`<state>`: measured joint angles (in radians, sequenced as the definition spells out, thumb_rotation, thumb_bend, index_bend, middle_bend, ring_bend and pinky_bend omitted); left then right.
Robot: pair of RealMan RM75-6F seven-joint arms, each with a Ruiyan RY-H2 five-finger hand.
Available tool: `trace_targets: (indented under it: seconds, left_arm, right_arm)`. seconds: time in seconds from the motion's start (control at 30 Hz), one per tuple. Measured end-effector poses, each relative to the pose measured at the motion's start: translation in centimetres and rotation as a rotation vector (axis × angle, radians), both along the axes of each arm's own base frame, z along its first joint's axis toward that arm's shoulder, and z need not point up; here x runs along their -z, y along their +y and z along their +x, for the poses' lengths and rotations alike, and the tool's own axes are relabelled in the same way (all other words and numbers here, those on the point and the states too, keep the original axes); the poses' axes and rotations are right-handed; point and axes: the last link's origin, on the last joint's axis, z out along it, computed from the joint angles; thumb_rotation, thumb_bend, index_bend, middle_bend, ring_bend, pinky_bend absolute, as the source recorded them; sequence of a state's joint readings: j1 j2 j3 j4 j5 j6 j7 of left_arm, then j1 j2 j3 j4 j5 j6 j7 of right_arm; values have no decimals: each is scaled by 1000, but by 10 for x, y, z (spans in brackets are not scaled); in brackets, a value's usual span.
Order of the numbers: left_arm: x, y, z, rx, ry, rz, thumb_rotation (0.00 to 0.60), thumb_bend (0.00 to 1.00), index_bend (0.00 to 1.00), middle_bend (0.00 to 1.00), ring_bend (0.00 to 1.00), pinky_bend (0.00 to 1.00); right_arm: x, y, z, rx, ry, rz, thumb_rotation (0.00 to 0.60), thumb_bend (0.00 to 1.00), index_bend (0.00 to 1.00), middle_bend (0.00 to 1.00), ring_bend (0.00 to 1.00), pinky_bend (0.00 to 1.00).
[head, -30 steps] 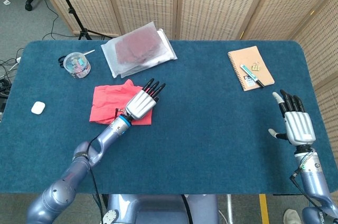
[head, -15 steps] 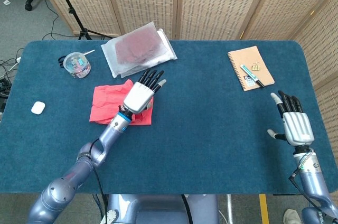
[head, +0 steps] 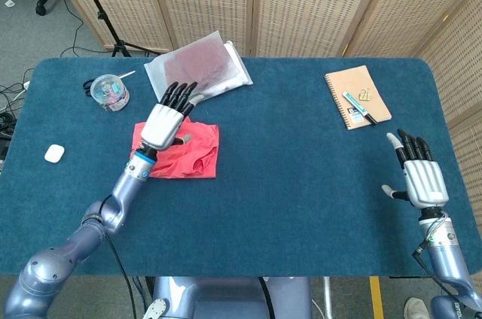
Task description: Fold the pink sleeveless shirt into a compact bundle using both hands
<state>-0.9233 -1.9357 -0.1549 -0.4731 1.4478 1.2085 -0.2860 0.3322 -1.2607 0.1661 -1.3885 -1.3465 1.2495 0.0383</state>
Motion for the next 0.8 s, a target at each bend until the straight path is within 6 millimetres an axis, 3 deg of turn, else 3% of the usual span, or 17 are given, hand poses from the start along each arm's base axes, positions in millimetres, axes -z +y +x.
trace_targets:
  seconds: [0.13,0.37,0.53,0.8]
  left_arm:
    - [-10,-2,-35,-96,-7,-19,600,0,0,0,0,0]
    - [-3,-19,-70,-188,-85,-124,600,0,0,0,0,0]
    - [6,-26,-70,-188,-103,-159,600,0,0,0,0,0]
    - [28,-32,-50,-149,-110,-200,600,0,0,0,0,0]
  right_arm:
    - [5,-1,0,2,14,14,600,0,0,0,0,0]
    - [7,-2,-2,12,21,15,600,0,0,0,0,0]
    - [8,-2,-2,13,22,20,600,0,0,0,0,0]
    - [7,-2,-2,12,18,19,600,0,0,0,0,0]
